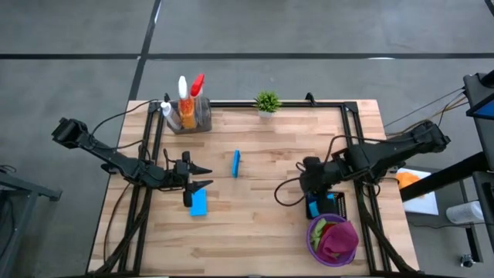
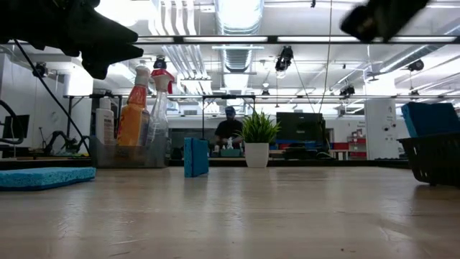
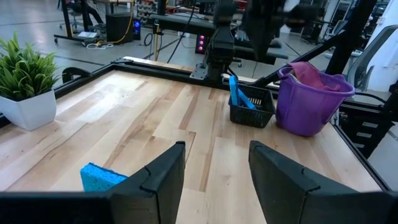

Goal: Pick & Place Kitchen Items
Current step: Put the blue sponge into the black bin

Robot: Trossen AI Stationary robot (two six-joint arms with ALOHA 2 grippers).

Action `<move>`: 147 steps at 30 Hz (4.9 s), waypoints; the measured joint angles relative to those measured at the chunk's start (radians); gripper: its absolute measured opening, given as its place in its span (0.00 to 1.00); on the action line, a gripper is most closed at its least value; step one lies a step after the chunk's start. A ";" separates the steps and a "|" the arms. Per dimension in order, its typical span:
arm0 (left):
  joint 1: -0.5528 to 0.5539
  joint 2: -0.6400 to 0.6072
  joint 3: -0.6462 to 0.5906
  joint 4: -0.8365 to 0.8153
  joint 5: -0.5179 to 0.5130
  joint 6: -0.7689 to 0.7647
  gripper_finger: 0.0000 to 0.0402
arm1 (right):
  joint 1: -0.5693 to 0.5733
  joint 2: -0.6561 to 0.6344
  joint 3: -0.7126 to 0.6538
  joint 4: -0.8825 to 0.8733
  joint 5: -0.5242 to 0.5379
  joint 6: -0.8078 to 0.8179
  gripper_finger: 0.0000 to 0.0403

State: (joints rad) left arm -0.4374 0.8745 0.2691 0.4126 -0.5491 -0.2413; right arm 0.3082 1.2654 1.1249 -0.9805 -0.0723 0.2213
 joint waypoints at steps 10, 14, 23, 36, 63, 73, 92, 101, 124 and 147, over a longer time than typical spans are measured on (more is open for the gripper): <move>0.000 0.000 0.000 -0.003 0.000 -0.001 0.45 | -0.018 0.049 0.059 0.225 0.124 -0.213 0.11; 0.000 0.000 0.000 -0.003 0.000 -0.002 0.45 | -0.049 0.128 0.066 0.274 0.171 -0.255 0.33; 0.000 0.000 0.000 -0.016 0.000 -0.003 0.45 | -0.129 0.416 0.190 0.269 0.379 -0.568 0.86; 0.000 0.000 0.000 -0.202 -0.052 -0.187 0.45 | -0.252 0.738 0.504 0.231 0.251 -0.943 0.90; 0.000 0.000 -0.002 -0.254 -0.090 -0.210 0.45 | -0.334 0.997 0.762 0.193 0.228 -1.155 0.61; 0.000 0.000 -0.002 -0.253 -0.100 -0.213 0.45 | -0.349 0.999 0.754 0.183 0.229 -1.169 0.19; 0.000 0.000 -0.013 -0.249 -0.106 -0.214 0.45 | -0.329 0.900 0.753 0.055 -0.098 -0.966 0.05; 0.000 0.000 -0.015 -0.227 -0.114 -0.206 0.45 | -0.320 0.780 0.630 0.306 -0.527 -0.818 0.04; 0.000 0.000 -0.015 -0.195 -0.140 -0.196 0.45 | -0.162 0.391 -0.184 1.663 -0.137 -0.332 0.04; 0.000 0.000 -0.015 -0.190 -0.140 -0.197 0.45 | -0.056 -0.206 -0.078 -0.042 0.111 -0.033 0.04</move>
State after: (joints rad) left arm -0.4374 0.8749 0.2539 0.2229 -0.6888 -0.4385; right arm 0.2523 1.0597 1.0467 -1.0229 0.0383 0.1884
